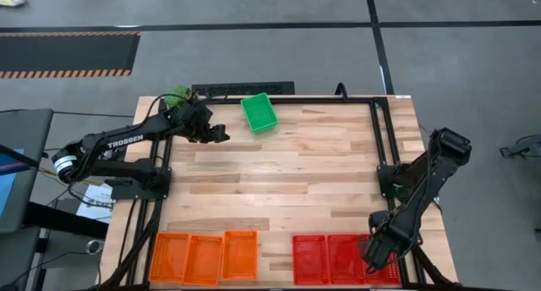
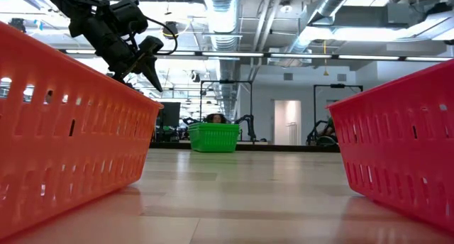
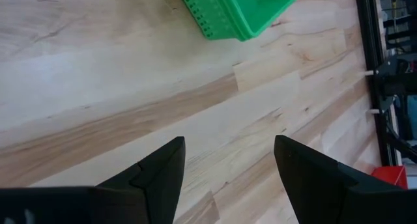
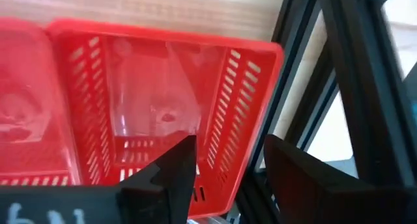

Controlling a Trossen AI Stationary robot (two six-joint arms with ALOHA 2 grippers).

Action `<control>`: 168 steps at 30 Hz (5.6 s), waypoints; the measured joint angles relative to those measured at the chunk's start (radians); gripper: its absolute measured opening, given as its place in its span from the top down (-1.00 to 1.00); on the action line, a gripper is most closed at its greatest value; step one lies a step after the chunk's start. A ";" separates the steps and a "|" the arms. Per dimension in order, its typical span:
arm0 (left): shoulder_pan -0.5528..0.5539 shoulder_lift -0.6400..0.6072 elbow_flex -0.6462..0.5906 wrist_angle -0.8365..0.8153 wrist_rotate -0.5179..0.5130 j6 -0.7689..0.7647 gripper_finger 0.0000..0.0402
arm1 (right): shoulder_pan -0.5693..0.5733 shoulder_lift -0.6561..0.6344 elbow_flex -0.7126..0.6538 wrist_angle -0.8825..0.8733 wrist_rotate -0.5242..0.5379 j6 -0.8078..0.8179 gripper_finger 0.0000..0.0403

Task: Stack baskets by color
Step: Stack the bottom right red bin on the middle red bin

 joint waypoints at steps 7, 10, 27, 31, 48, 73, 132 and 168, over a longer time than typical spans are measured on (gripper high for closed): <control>0.000 0.000 0.000 0.000 -0.007 -0.001 -0.11 | 0.021 0.001 -0.061 0.044 -0.032 0.002 0.05; 0.000 0.000 0.000 0.000 -0.007 -0.001 -0.11 | 0.032 0.001 -0.087 0.050 -0.058 -0.001 0.04; 0.000 0.000 0.000 0.000 -0.009 -0.001 -0.11 | 0.033 0.002 -0.193 0.228 -0.079 -0.004 0.51; 0.000 0.000 0.000 0.000 -0.009 -0.001 -0.11 | 0.025 0.000 -0.193 0.220 -0.083 -0.004 0.74; 0.000 0.000 0.000 0.005 -0.014 -0.001 -0.11 | -0.073 -0.198 -0.149 -0.159 0.006 -0.001 0.97; 0.000 0.000 0.000 0.008 -0.033 0.000 -0.11 | -0.207 -0.472 0.064 -0.408 0.496 -0.119 0.99; 0.000 0.000 0.000 -0.001 -0.034 -0.038 -0.11 | 0.101 -0.145 -0.137 0.472 0.677 -0.116 0.96; 0.000 0.000 0.000 -0.002 -0.035 -0.027 -0.11 | 0.008 -0.149 -0.198 0.515 0.568 -0.151 0.20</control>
